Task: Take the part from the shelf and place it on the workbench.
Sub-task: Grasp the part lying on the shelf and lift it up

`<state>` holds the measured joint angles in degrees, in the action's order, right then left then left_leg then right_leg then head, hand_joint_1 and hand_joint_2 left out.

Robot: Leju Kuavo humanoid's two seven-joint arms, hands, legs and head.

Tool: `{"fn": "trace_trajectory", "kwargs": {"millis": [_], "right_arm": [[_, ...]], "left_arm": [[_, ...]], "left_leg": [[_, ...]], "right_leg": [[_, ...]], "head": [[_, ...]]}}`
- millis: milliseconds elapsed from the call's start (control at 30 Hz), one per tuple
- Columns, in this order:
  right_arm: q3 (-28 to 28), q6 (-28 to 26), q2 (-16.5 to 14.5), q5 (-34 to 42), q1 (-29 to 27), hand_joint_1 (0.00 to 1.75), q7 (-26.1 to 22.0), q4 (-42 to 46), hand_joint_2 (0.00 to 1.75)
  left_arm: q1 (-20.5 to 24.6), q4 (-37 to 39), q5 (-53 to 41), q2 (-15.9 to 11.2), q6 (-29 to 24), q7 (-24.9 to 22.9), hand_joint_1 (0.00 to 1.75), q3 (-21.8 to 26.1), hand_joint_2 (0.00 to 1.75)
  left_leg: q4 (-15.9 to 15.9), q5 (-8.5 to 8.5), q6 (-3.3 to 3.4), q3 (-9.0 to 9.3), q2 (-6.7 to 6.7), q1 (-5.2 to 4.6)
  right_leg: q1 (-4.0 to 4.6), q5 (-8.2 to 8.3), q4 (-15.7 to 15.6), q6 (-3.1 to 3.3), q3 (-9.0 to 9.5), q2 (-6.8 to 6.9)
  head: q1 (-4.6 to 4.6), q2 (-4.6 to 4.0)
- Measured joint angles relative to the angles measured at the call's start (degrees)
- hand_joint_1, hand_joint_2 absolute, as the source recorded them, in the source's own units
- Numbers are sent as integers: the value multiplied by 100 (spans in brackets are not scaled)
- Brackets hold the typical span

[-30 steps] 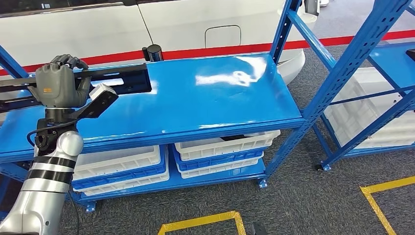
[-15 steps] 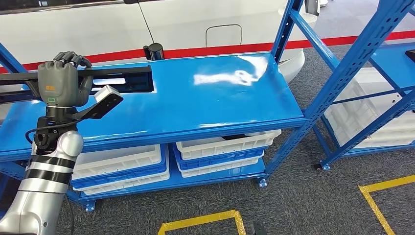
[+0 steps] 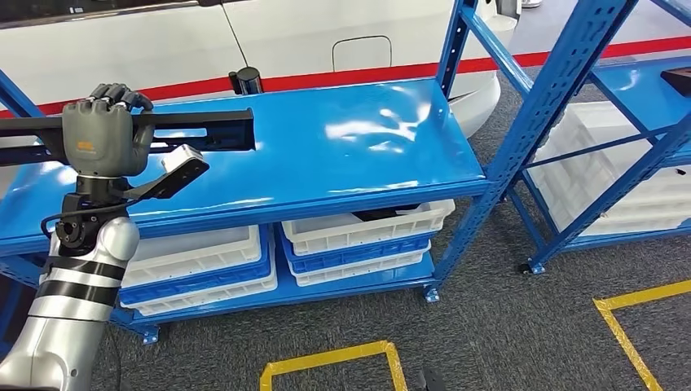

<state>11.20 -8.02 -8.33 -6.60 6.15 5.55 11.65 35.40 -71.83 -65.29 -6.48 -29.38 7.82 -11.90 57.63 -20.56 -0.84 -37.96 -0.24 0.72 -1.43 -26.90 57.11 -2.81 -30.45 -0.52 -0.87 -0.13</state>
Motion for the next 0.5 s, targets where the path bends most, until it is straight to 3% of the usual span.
{"fn": "trace_trajectory", "kwargs": {"millis": [33, 100, 167, 200, 233, 300, 367, 433, 500], "right_arm": [[2, 0, -2, 0, 4, 0, 0, 0, 0], [7, 0, -3, 0, 9, 0, 0, 0, 0], [15, 0, -2, -1, 8, 0, 0, 0, 0], [20, 0, -2, -3, 8, 0, 0, 0, 0], [26, 0, -3, -4, 8, 0, 0, 0, 0], [38, 0, -3, -7, 11, 0, -2, 0, 0], [47, 0, -2, -5, 18, 0, -9, 0, 0], [59, 0, -1, 0, 21, 0, -18, 0, 0], [82, 0, 3, 5, 18, 0, -21, -1, 0]], "left_arm": [[0, -2, -3, -16, -3, -1, 175, -7, 175], [-2, -6, -6, -40, -8, -2, 175, -21, 175], [-14, -6, -9, -49, -9, -3, 175, -37, 175], [-19, -5, -10, -52, -9, -7, 175, -44, 175], [-21, -7, -13, -53, -10, -12, 175, -50, 175], [-9, -13, -21, -53, -15, -23, 175, -55, 175], [4, -35, -25, -59, -25, -28, 175, -58, 175], [10, -62, -26, -70, -38, -33, 175, -61, 175], [26, -91, -26, -75, -44, -36, 175, -61, 175]], "left_leg": [[140, -159, -25, -62, 2, 13], [774, -690, -60, -268, 5, 27], [1496, -1057, -94, -427, 3, 36], [1640, -1072, -106, -400, 4, 44], [1565, -989, -114, -263, 4, 54], [908, -777, -135, 241, 2, 78], [324, -734, -121, 611, -21, 67], [202, -741, -51, 635, -39, 24], [189, -658, 69, 551, -20, 15]], "right_leg": [[-14, 46, -7, 72, -41, 2], [-13, 135, -11, 186, -142, 10], [5, 215, 0, 223, -251, 20], [9, 251, 11, 217, -307, 22], [5, 282, 30, 205, -364, 24], [-7, 323, 94, 169, -465, 24], [8, 366, 152, 104, -550, 23], [25, 437, 154, 10, -601, 19], [24, 450, 166, -62, -666, 18]], "head": [[-1, 0], [-10, 0], [-10, 0], [-9, 0], [-9, 0], [-9, 0], [-12, 0], [-13, 0], [-11, 0]]}}
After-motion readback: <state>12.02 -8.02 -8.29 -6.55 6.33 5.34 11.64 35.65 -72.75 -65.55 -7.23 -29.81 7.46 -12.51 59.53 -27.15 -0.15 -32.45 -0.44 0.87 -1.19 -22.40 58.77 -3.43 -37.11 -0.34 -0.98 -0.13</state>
